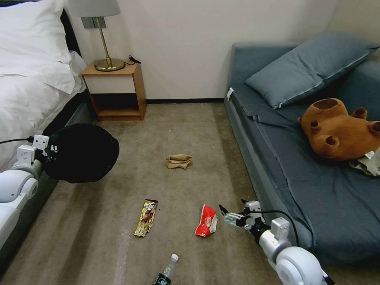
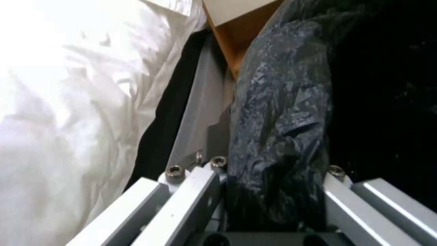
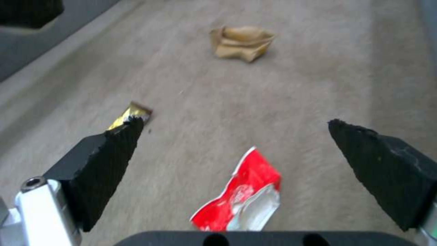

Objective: Pick up the trash bin, then pick up the garbage on the floor and place it into the trash bin.

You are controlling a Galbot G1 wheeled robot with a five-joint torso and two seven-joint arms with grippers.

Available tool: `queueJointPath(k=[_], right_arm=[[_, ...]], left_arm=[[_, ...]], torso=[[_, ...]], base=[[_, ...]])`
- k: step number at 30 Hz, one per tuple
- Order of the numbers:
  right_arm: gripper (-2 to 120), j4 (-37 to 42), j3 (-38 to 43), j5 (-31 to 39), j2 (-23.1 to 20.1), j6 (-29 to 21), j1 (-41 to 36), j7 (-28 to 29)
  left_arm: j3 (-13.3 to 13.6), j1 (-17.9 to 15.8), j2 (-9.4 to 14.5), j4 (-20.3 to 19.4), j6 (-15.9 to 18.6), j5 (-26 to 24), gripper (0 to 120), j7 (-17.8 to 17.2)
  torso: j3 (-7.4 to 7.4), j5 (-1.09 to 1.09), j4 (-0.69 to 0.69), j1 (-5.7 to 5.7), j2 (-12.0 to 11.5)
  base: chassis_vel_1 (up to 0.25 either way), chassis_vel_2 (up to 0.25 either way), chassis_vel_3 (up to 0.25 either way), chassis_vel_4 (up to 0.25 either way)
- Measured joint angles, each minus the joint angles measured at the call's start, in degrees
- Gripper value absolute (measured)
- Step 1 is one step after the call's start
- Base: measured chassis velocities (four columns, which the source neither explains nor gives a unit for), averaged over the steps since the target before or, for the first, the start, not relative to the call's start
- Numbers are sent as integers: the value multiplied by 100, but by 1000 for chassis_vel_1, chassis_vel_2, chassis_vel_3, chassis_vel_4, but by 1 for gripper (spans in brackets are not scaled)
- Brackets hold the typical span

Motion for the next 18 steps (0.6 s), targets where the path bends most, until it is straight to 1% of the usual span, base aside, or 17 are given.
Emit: queueJointPath(k=[2,3,5,6,7,9,10,12,13,14,15,16,17,18], right_arm=[[100,-254,-352,3,-106,-49,319,-156],[100,-254,-352,3,-106,-49,319,-156],[100,-443,-657,6,-194,-65,577,-273],[100,-576,-877,-3,-265,-62,785,-389],[100,-576,-877,-3,-265,-62,785,-389],[100,-788,-1239,-107,-351,11,1159,-606],[100,-788,-1239,-107,-351,11,1159,-606],[100,-958,-1558,-218,-403,74,1524,-739],[100,-958,-1558,-218,-403,74,1524,-739],[100,-1045,-1744,-301,-425,106,1710,-798],[100,-1184,-1999,-506,-447,195,1970,-939],[100,-1184,-1999,-506,-447,195,1970,-939],[100,-1358,-2287,-844,-470,317,2269,-1120],[100,-1649,-2659,-1553,-470,541,2636,-1406]], left_arm=[[-60,123,13,-94,-1,28,3,3],[-60,123,13,-94,-1,28,3,3],[-124,238,3,-195,19,54,3,-13],[-177,345,-12,-295,36,74,3,-22],[-177,345,-12,-295,36,74,3,-22],[-249,537,-49,-481,66,117,3,-32],[-249,537,-49,-481,66,117,3,-32],[-313,714,-90,-636,89,186,3,-52],[-313,714,-90,-636,89,186,3,-52],[-344,808,-109,-720,101,225,3,-66],[-373,932,-129,-818,121,265,3,-80],[-373,932,-129,-818,121,265,3,-80],[-396,1041,-146,-905,141,302,3,-101],[-412,1170,-157,-1012,161,342,3,-115]], torso=[[0,1,-1,0,0],[0,1,-1,0,0],[0,1,-2,0,0],[0,1,-1,0,0],[0,1,-1,0,0],[0,1,-2,0,0],[0,1,-2,0,0],[0,1,-1,0,0],[0,1,-1,0,0],[0,0,-1,0,0],[0,2,-1,0,0],[0,2,-1,0,0],[0,1,-1,0,0],[0,1,0,0,0]], base=[[0,0,0,0],[0,0,0,0],[0,0,0,0],[0,0,0,0],[0,0,0,0],[0,0,0,0],[0,0,0,0],[0,0,0,0],[0,0,0,0],[0,0,0,0],[0,0,0,0],[0,0,0,0],[0,0,0,0],[0,0,0,0]])
